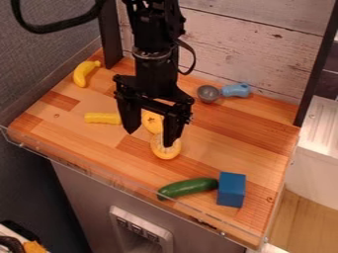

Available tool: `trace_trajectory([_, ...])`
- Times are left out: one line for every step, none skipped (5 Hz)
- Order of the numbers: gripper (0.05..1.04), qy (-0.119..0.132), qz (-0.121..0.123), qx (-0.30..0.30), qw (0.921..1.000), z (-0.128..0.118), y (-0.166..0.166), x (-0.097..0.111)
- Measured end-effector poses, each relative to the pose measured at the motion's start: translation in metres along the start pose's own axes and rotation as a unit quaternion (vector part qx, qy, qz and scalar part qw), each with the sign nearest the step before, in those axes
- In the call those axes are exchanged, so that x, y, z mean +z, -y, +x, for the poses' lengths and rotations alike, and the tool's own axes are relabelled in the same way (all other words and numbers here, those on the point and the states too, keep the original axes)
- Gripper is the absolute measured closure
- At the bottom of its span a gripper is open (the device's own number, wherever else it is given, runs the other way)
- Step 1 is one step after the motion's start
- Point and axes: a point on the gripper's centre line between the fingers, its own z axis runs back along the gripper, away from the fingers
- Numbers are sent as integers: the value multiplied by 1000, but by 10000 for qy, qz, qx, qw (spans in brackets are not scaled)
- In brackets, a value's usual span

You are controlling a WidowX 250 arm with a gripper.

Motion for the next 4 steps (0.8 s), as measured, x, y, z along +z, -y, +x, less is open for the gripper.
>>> trace_trajectory([86, -84, -27, 490, 9988, 16, -18, -5])
trace_trajectory([85, -115, -91, 1463, 9891, 38, -58, -7])
trace_trajectory([87, -140, -174, 2449, 9693, 57, -98, -10])
trace_trajectory([84, -156, -258, 3551, 9343, 74, -141, -10])
